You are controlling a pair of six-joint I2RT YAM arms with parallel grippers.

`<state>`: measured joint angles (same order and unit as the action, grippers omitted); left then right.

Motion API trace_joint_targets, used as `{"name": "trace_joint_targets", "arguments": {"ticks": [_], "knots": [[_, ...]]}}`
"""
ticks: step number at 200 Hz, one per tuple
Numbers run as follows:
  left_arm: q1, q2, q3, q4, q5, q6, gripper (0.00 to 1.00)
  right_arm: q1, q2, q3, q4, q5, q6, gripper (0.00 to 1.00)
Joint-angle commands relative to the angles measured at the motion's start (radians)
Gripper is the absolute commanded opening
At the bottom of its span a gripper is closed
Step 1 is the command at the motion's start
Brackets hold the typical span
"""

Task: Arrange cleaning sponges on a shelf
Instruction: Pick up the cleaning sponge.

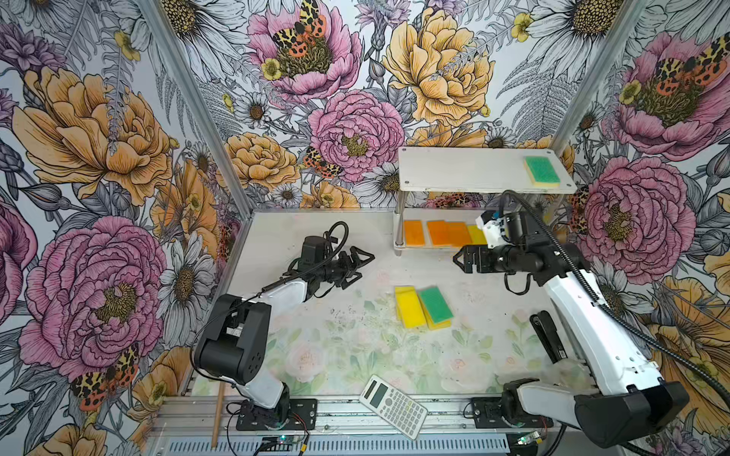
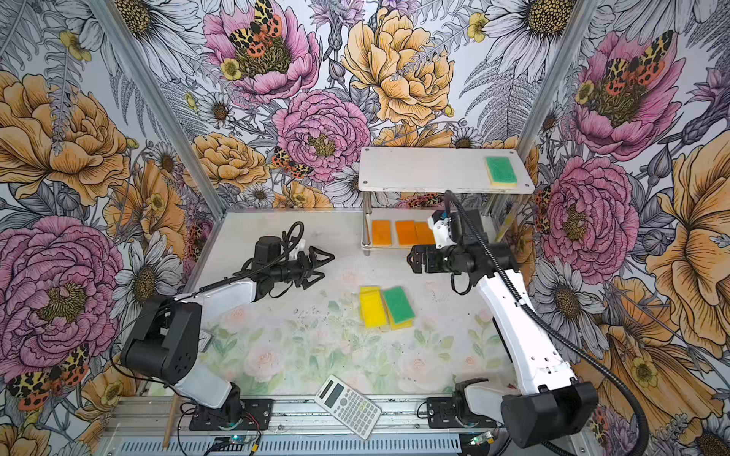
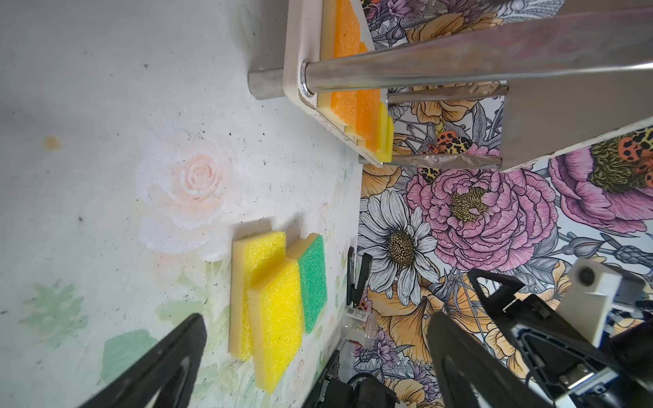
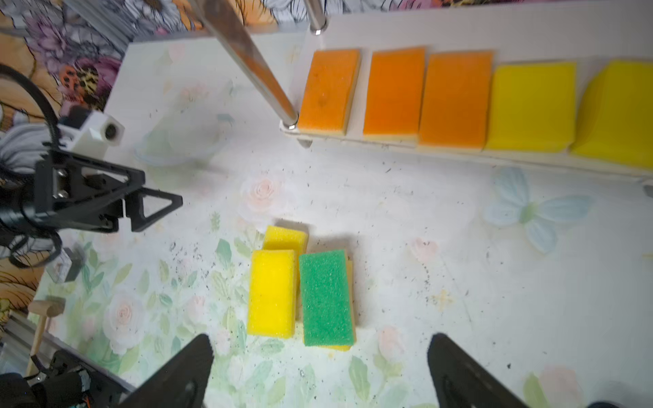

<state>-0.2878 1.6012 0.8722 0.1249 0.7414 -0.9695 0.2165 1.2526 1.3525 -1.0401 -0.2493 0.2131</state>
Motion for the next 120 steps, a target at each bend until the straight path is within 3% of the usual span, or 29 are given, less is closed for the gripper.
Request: {"name": "trace_joint_targets", "arguments": {"ticks": [1,72,120], "knots": [[-0.005,-0.010,-0.012,0.021,-0.015,-0.006,0.99,0.053,0.023,-0.071,-0.020,0.103,0.069,0.97],[-0.012,-0.041,-0.039,0.021,-0.041,-0.017,0.99,0.210,0.145,-0.248,-0.019,0.084,0.073,0.96],[-0.028,-0.048,-0.043,0.020,-0.071,-0.026,0.99,0.231,0.237,-0.246,-0.006,0.121,0.060,0.97]]}}
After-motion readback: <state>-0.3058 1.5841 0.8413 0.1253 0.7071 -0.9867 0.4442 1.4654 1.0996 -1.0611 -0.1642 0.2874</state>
